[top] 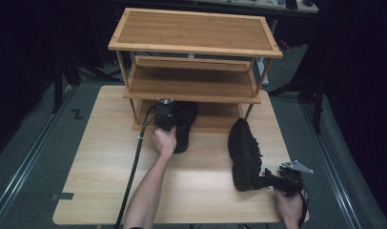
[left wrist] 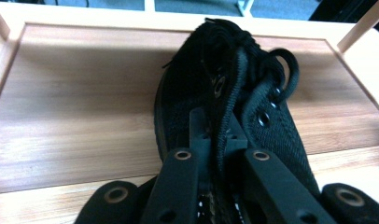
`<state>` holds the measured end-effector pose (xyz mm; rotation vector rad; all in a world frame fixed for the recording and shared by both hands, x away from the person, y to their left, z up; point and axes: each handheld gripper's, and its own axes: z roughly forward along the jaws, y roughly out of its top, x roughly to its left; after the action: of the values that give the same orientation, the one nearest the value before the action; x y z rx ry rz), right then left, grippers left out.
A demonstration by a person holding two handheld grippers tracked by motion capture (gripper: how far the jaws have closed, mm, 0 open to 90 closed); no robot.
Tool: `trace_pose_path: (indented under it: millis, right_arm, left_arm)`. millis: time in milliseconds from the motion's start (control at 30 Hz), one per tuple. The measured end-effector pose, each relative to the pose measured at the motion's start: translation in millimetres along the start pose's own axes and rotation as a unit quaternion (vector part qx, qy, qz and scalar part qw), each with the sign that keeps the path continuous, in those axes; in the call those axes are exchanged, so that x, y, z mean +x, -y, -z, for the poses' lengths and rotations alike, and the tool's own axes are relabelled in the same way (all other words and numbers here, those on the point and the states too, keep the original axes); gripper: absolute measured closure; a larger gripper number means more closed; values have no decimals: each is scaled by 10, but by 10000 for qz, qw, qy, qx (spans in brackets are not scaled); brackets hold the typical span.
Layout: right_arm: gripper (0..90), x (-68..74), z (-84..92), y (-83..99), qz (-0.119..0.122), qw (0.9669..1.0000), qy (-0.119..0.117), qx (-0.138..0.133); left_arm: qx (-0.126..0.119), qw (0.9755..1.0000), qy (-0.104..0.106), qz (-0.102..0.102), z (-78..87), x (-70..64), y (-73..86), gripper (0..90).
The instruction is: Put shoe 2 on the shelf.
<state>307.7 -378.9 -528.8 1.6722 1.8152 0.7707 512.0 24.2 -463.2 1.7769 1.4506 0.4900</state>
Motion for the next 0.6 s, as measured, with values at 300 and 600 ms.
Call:
trace_pose_path:
  millis: [300, 600]
  right_arm:
    - [367, -1, 0, 1, 9, 10000, -3, -1]
    - [367, 8, -2, -2, 38, 10000, -12, 7]
  left_arm:
    - [106, 9998, 129, -132, 7, 25, 13, 721]
    - [132, 9993, 280, -226, 53, 12, 19, 529]
